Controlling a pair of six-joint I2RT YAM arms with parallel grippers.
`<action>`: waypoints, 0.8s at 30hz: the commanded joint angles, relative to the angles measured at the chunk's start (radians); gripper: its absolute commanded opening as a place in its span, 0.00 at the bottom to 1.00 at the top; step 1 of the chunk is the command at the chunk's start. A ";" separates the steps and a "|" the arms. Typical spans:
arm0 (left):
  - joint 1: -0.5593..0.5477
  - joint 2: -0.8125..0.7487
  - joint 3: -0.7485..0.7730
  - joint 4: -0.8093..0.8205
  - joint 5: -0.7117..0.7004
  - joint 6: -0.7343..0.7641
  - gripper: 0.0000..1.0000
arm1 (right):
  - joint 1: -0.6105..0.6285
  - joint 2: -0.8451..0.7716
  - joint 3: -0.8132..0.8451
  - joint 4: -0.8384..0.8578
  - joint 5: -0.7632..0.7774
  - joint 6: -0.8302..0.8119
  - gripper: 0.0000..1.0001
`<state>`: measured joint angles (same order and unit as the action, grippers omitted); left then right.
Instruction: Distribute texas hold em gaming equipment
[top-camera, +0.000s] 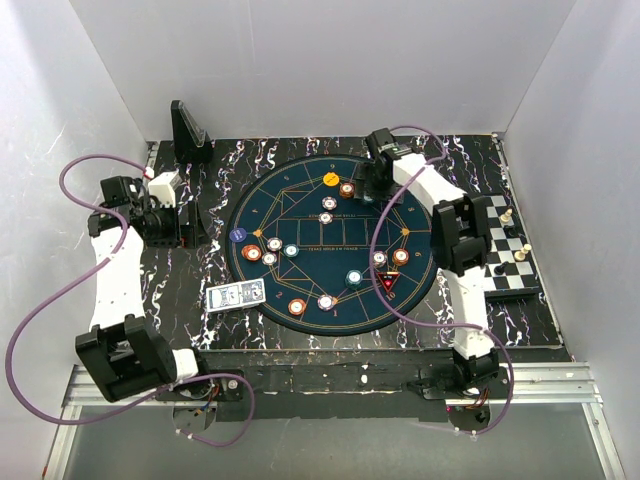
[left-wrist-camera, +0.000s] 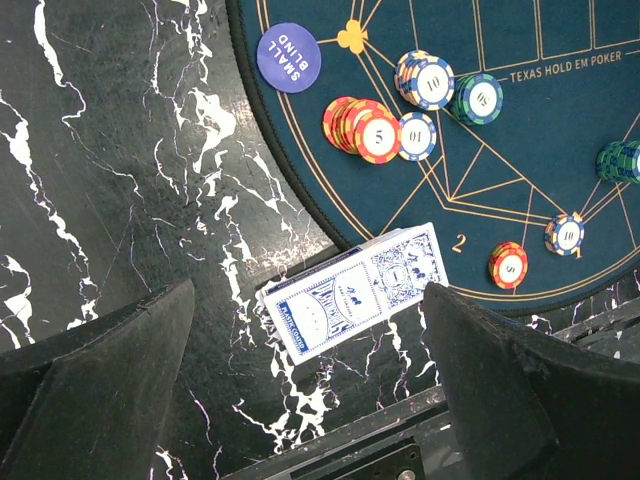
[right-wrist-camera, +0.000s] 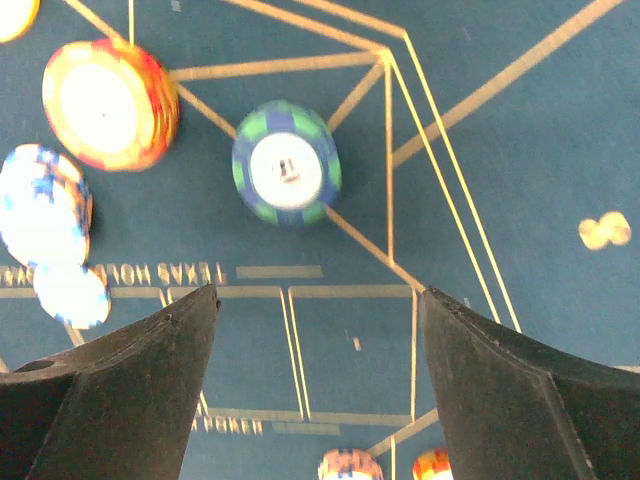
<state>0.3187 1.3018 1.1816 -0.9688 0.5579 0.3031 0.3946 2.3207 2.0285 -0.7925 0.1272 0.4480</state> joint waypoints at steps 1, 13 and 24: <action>0.003 -0.076 -0.002 -0.016 0.022 0.002 1.00 | 0.023 -0.245 -0.155 0.044 0.011 0.026 0.88; 0.005 -0.142 -0.005 -0.039 0.045 -0.007 1.00 | 0.300 -0.570 -0.608 0.085 0.072 0.029 0.91; 0.003 -0.148 0.024 -0.059 0.039 -0.004 1.00 | 0.382 -0.518 -0.700 0.098 0.060 0.070 0.91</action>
<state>0.3187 1.1828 1.1805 -1.0168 0.5850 0.2958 0.7609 1.7885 1.3235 -0.7067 0.1772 0.4999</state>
